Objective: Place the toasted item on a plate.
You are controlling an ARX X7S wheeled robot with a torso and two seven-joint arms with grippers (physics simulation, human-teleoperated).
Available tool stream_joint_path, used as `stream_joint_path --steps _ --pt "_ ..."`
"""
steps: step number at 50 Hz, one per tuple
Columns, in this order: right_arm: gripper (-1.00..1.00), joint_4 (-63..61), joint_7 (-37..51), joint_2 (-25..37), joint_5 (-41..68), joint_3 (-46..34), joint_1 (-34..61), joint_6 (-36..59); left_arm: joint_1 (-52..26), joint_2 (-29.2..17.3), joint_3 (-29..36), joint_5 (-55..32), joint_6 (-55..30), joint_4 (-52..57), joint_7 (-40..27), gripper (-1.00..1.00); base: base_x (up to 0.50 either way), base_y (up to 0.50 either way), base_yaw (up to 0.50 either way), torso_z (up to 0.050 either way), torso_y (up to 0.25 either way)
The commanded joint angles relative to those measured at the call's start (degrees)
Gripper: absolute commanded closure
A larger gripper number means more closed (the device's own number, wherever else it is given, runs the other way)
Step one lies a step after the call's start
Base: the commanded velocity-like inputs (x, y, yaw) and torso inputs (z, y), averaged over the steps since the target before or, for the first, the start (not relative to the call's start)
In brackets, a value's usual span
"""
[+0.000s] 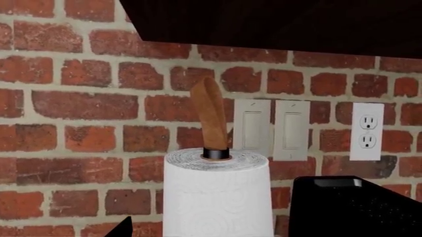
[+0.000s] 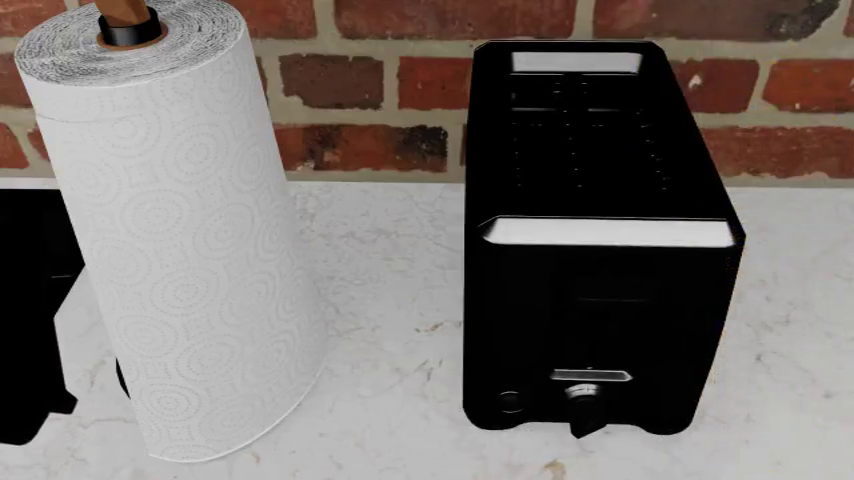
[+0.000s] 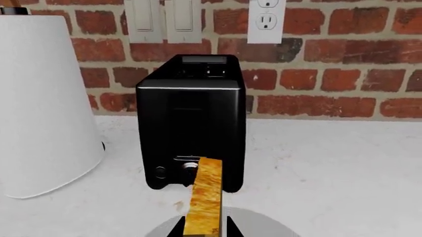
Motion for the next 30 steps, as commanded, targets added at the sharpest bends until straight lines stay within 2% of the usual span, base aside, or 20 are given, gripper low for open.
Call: stream_joint_path --steps 1,7,11,21,24,25,30 --pt "-1.00 -1.9 0.0 -0.9 -1.5 0.7 -3.2 0.1 -2.5 1.7 1.1 1.7 -2.0 -0.1 0.8 -1.00 0.00 0.00 0.00 0.000 0.000" --pt "-1.00 -1.9 0.0 -0.2 -1.4 1.6 -3.0 -0.1 -3.0 1.6 1.3 1.4 -1.9 -0.2 0.6 -1.00 0.00 0.00 0.00 0.000 0.000" --pt "-1.00 -1.9 0.0 2.4 -0.4 2.2 -2.6 -1.4 -3.0 1.4 1.4 1.5 -1.8 -0.3 0.6 -1.00 0.00 0.00 0.00 0.000 0.000" --pt "-1.00 -2.0 0.0 18.7 5.7 9.7 -2.7 -12.7 -2.8 1.0 1.3 1.5 -1.2 -0.3 0.7 -1.00 0.00 0.00 0.00 0.000 0.000" --pt "-1.00 -1.9 -0.1 44.5 4.3 10.3 0.9 -37.2 -2.5 0.4 0.5 0.9 -0.5 -0.1 0.6 -1.00 0.00 0.00 0.00 0.000 0.000" --pt "-1.00 -1.9 0.0 48.4 3.4 10.5 0.5 -37.8 -2.4 0.4 0.5 0.9 -0.5 -0.1 0.7 -1.00 0.00 0.00 0.00 0.000 0.000" --pt "-1.00 -1.9 0.0 51.3 -4.1 14.7 -4.0 -42.9 -2.0 0.3 0.5 1.4 -0.1 -0.3 1.0 -1.00 0.00 0.00 0.00 0.000 0.000"
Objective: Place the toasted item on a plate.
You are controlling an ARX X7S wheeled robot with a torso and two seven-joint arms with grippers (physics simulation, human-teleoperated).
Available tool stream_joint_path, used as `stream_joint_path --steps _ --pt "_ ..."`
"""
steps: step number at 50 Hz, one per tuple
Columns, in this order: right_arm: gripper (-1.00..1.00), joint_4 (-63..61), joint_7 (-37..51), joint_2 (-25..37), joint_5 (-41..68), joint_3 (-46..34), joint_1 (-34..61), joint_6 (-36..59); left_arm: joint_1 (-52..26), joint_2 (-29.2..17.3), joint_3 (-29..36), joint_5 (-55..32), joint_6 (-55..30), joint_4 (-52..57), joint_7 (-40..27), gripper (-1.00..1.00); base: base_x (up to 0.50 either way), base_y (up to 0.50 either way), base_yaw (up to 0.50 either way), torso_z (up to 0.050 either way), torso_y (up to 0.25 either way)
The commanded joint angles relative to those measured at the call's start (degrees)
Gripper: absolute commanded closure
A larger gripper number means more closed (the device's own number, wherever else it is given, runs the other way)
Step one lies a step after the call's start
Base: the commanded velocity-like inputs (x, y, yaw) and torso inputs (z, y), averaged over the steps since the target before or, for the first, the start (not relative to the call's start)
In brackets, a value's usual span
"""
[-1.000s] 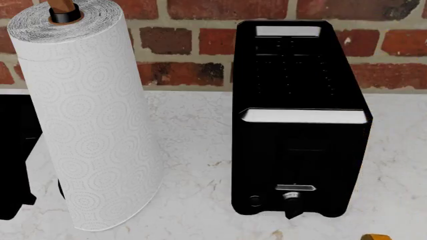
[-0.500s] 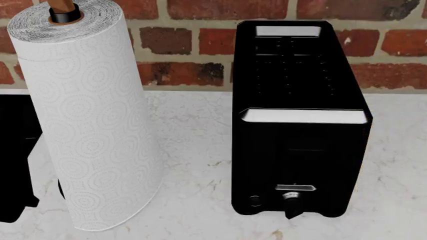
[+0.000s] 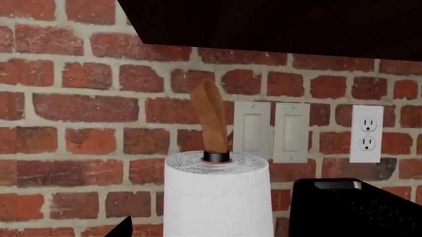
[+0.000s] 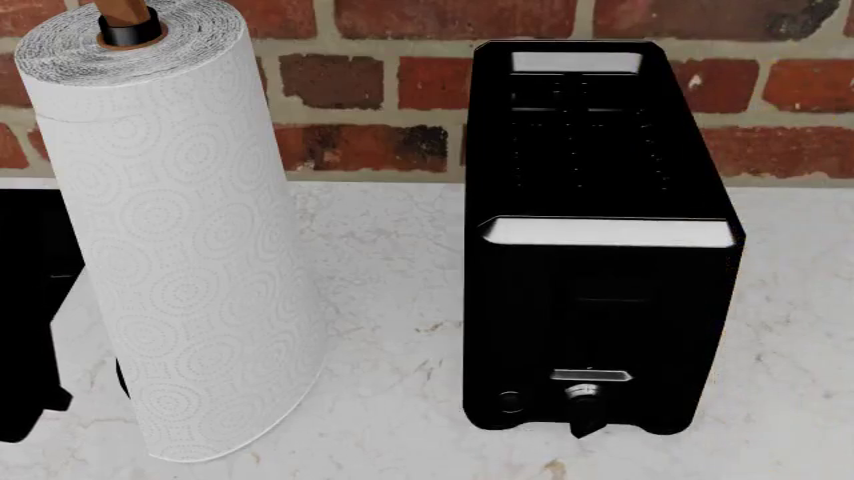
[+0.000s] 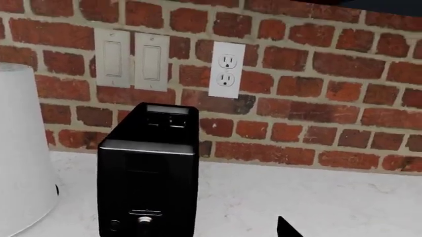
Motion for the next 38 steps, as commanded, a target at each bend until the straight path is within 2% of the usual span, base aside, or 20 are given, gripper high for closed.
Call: stream_joint_path --steps 1,6,13,22,27,32,38 --pt "-1.00 -1.9 0.0 22.2 -7.5 6.6 -5.2 -21.2 -1.2 1.4 -0.1 2.3 -1.2 -0.2 1.8 -1.00 0.00 0.00 0.00 0.000 0.000" --pt "-1.00 -1.9 0.0 23.2 -11.6 9.1 -8.8 -22.3 -1.1 1.2 0.0 2.4 -1.0 -0.3 1.8 -1.00 0.00 0.00 0.00 0.000 0.000" --pt "-1.00 -1.9 0.0 19.8 -14.1 25.8 -25.6 -19.9 -1.0 1.0 0.2 2.4 -0.7 -0.2 1.7 -1.00 0.00 0.00 0.00 0.000 0.000" --pt "-1.00 -1.9 -0.2 13.3 -19.4 35.8 -36.7 -17.3 -0.7 0.6 0.0 2.5 -0.3 -0.1 1.7 -1.00 0.00 0.00 0.00 0.000 0.000" --pt "-1.00 1.8 -3.3 8.4 -23.1 36.7 -36.6 -11.3 -0.7 0.4 0.1 2.4 -0.1 -0.3 1.7 -1.00 0.00 0.00 0.00 0.000 0.000" --pt "-1.00 4.7 -4.6 6.3 -26.0 37.5 -36.2 -6.6 -0.7 0.2 0.2 2.4 0.1 -0.3 1.6 -1.00 0.00 0.00 0.00 0.000 0.000" --pt "-1.00 7.9 -10.3 0.8 -34.0 34.7 -32.2 1.1 -0.5 -0.3 0.0 2.2 0.4 0.0 1.5 -1.00 0.00 0.00 0.00 0.000 0.000"
